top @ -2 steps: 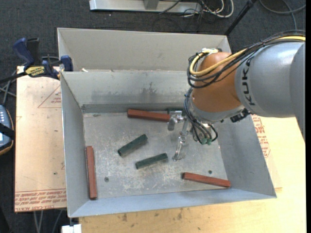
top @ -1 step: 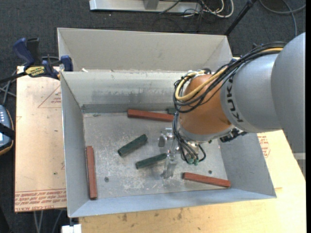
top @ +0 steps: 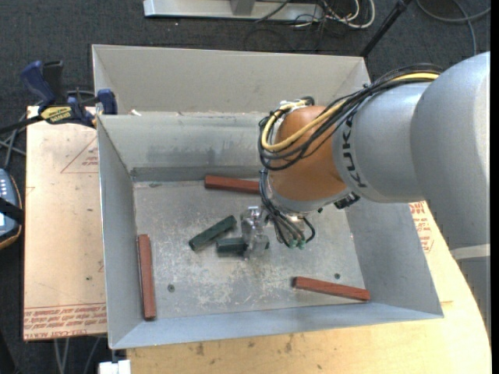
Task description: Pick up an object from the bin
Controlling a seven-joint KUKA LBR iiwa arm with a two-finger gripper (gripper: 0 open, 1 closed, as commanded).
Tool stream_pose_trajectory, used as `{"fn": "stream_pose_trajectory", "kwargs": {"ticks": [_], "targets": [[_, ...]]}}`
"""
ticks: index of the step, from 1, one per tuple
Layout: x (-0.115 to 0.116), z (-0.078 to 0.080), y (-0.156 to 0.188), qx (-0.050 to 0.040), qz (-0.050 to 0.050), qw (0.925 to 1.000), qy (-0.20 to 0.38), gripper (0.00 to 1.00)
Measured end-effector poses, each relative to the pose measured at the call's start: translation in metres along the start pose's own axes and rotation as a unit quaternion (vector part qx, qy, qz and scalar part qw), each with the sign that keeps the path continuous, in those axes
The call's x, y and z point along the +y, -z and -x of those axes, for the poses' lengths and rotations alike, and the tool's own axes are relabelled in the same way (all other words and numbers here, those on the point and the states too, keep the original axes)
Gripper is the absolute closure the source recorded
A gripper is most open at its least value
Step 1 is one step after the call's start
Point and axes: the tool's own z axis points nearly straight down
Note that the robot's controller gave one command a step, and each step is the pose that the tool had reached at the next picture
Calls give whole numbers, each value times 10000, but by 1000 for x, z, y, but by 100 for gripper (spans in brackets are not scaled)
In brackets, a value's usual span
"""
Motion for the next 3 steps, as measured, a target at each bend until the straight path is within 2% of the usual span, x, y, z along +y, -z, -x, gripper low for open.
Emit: {"fn": "stream_pose_trajectory", "kwargs": {"ticks": [1, 2, 3], "targets": [[0, 0, 0, 1, 1, 10000, -3, 100], [-56, 34, 150, -11, -6, 10000, -80, 100], [-56, 34, 150, -4, -4, 10000, -79, 100]]}}
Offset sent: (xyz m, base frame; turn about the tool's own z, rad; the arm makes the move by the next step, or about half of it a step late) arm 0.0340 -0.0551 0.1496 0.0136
